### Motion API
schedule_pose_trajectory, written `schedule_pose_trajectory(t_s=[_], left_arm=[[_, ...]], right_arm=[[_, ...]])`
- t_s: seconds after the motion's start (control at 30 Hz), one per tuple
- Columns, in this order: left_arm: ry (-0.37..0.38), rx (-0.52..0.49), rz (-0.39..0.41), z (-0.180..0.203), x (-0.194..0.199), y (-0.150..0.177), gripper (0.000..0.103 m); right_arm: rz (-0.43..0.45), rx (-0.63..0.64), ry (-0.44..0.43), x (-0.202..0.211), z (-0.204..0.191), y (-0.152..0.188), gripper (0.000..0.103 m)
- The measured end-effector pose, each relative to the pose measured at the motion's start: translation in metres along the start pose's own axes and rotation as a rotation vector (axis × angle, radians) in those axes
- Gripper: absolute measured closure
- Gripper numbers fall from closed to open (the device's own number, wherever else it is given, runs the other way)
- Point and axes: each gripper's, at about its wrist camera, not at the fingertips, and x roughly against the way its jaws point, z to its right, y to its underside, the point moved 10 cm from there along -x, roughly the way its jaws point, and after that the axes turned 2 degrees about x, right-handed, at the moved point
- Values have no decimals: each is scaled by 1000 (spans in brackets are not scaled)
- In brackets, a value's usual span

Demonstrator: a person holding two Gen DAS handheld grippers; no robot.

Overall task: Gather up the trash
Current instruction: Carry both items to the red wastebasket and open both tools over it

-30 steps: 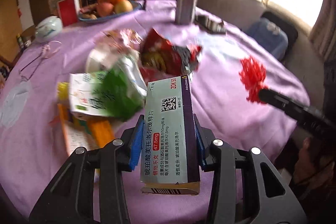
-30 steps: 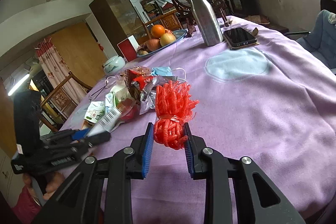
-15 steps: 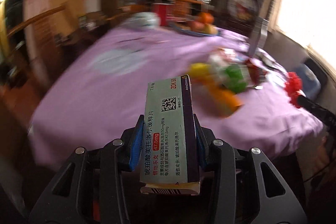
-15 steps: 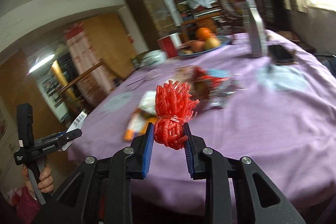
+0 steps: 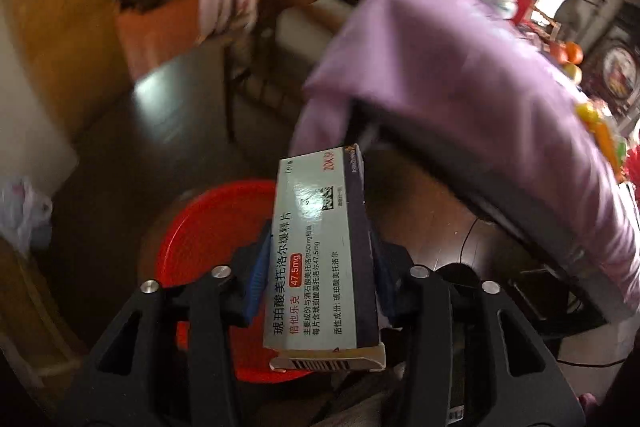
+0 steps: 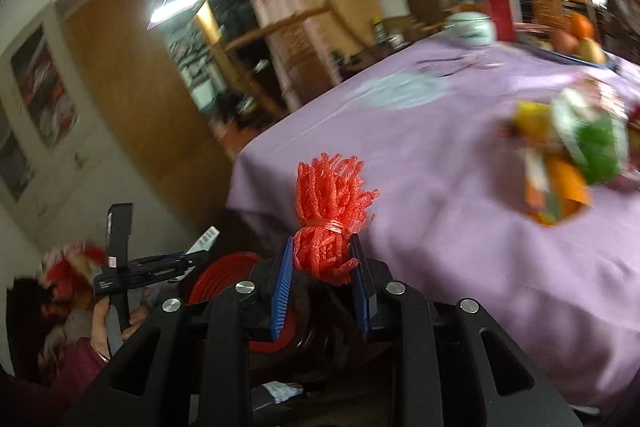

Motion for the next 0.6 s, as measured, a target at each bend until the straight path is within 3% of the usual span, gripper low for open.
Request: schedule_pose_trajectory(t_s=[0.07, 0.13, 0.37, 0.5, 0.6], left_arm=[[-48, 31, -2, -23, -3, 6, 28], [-71, 47, 3, -38, -1, 7, 21], [-144, 119, 133, -82, 31, -10, 13], [-12, 194, 164, -94, 40, -13, 13], [37, 230, 189, -101, 47, -17, 13]], right_arm=[[-43, 29, -29, -21, -21, 1, 76], [-89, 68, -61, -45, -50, 4, 76], [-228, 169, -133, -107, -128, 28, 75], [-271, 215, -169, -134, -161, 32, 75], [-291, 260, -210, -154, -184, 31, 70]])
